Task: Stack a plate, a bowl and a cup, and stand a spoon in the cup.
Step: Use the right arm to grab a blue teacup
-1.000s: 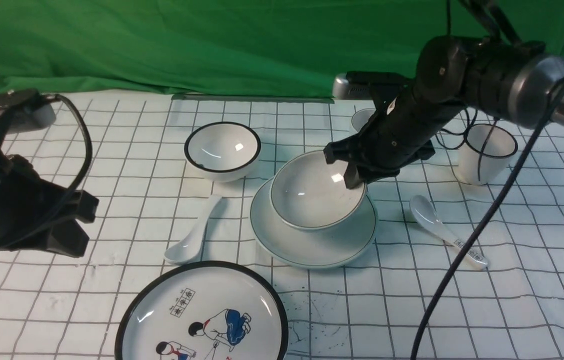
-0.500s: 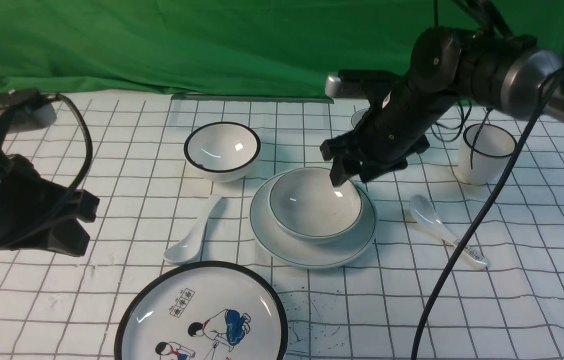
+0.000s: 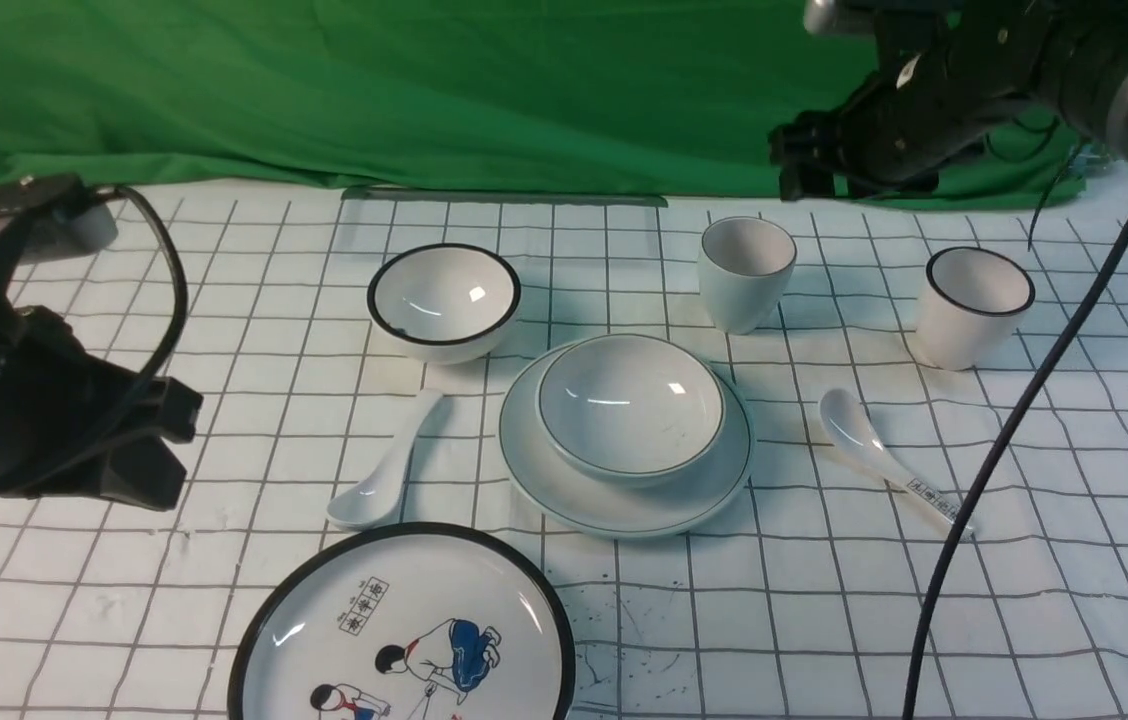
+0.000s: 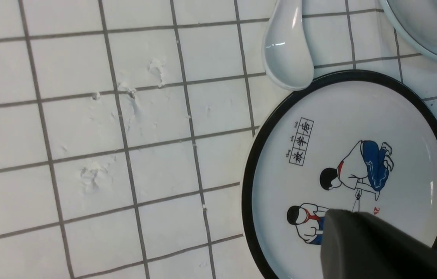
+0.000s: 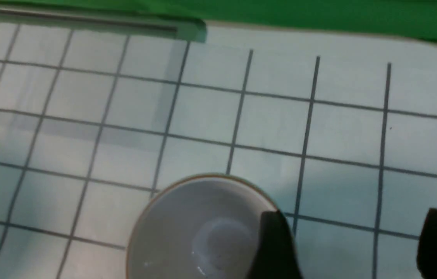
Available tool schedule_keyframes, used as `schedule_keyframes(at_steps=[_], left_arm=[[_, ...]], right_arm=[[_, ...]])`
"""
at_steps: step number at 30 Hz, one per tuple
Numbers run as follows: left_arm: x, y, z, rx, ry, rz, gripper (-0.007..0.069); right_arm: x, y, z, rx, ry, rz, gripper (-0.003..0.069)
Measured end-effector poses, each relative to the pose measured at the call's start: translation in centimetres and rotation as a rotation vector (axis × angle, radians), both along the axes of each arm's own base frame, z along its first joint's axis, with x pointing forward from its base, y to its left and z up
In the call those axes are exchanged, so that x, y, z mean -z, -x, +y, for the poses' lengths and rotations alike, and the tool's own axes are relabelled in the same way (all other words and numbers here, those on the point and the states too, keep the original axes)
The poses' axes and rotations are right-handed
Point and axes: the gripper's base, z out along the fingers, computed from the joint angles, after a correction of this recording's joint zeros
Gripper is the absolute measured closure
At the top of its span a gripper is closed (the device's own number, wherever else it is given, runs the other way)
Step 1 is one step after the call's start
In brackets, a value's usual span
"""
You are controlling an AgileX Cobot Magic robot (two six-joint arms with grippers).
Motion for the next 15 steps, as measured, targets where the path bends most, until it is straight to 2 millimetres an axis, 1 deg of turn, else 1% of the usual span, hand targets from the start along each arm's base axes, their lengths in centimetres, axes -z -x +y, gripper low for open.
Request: schedule_keyframes(at_steps=[2, 6, 8, 9, 10, 12, 13, 14, 15], left_arm=[[0.0, 0.0, 0.0, 0.0, 0.001, 0.0, 0.062], [0.0, 0.0, 0.0, -0.001, 0.001, -0.001, 0.062], [0.0, 0.0, 0.0, -0.001, 0.002, -0.001, 0.062], [0.0, 0.0, 0.0, -0.001, 0.002, -0.001, 0.062], [0.0, 0.0, 0.0, -0.001, 0.002, -0.001, 0.062], [0.0, 0.0, 0.0, -0.001, 0.002, -0.001, 0.062], [0.0, 0.0, 0.0, -0.001, 0.002, -0.001, 0.062], [0.0, 0.0, 0.0, -0.002, 0.003, -0.001, 0.062], [0.0, 0.0, 0.0, -0.002, 0.003, -0.001, 0.062]], right_arm=[[1.3, -0.3, 0.1, 0.003, 0.003, 0.02, 0.0158], [2.4, -0.5, 0.4, 0.003, 0.002, 0.032, 0.016], [3.0, -0.7, 0.6, 0.002, 0.0, 0.024, 0.0202], [3.3, -0.8, 0.7, 0.004, -0.001, 0.028, 0.0231], [3.6, -0.9, 0.7, 0.004, 0.0, 0.034, 0.0279], [4.4, -0.9, 0.7, 0.004, 0.0, 0.056, 0.0413], [4.6, -0.9, 0.7, 0.004, 0.0, 0.062, 0.0442], [4.8, -0.8, 0.9, 0.008, -0.018, 0.083, 0.0524], [4.6, -0.7, 1.0, 0.008, -0.032, 0.091, 0.0547]])
